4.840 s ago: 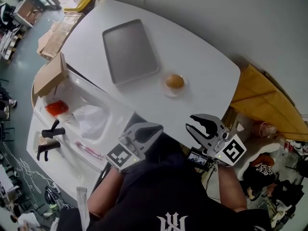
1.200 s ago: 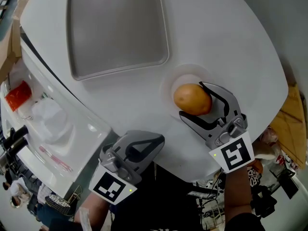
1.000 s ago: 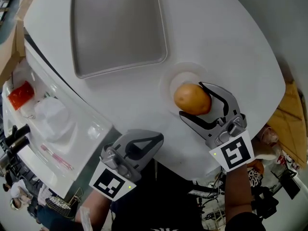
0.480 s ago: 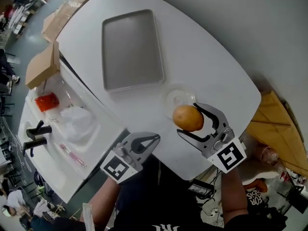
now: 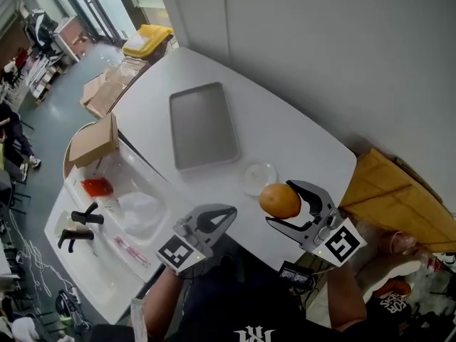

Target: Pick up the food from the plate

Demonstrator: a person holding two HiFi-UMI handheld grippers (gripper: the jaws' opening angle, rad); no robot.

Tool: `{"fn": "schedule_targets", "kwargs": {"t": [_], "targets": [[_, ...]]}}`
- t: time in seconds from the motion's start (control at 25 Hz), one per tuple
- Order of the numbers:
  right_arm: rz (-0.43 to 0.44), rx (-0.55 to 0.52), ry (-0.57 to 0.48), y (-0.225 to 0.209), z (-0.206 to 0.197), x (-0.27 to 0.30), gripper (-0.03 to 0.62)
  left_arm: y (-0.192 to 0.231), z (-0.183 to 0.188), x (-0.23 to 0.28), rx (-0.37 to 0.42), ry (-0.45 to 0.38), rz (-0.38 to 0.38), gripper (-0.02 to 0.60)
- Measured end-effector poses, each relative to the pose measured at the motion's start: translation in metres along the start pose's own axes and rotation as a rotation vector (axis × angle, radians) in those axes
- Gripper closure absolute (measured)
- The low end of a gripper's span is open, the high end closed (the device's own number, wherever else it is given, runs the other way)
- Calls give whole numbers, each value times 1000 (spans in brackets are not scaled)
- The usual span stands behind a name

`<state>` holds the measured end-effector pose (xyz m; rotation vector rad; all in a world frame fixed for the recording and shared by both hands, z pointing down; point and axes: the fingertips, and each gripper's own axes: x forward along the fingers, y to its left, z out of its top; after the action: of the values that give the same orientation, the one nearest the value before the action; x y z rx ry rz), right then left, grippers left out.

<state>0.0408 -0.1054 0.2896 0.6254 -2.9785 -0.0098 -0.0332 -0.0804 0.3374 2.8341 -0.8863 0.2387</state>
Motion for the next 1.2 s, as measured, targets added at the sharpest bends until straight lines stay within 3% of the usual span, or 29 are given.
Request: {"fn": "schedule_targets", "kwargs": {"t": [0.28,0.72,0.96,1.2], "targets": [[-61,-4,-117,70,69,-54,249,-56,62,-57,36,-110,-91,575],[-123,90,-233,189,92,-104,249,-125,63,-146,43,-190,-209,575],[-157,128,-262,208,97,-137,249,-158,60,-162,31,-189,-264,575],[-139,192,-357,199,108,-169,250,-177,64,-158,40,-145,-244,575]]}}
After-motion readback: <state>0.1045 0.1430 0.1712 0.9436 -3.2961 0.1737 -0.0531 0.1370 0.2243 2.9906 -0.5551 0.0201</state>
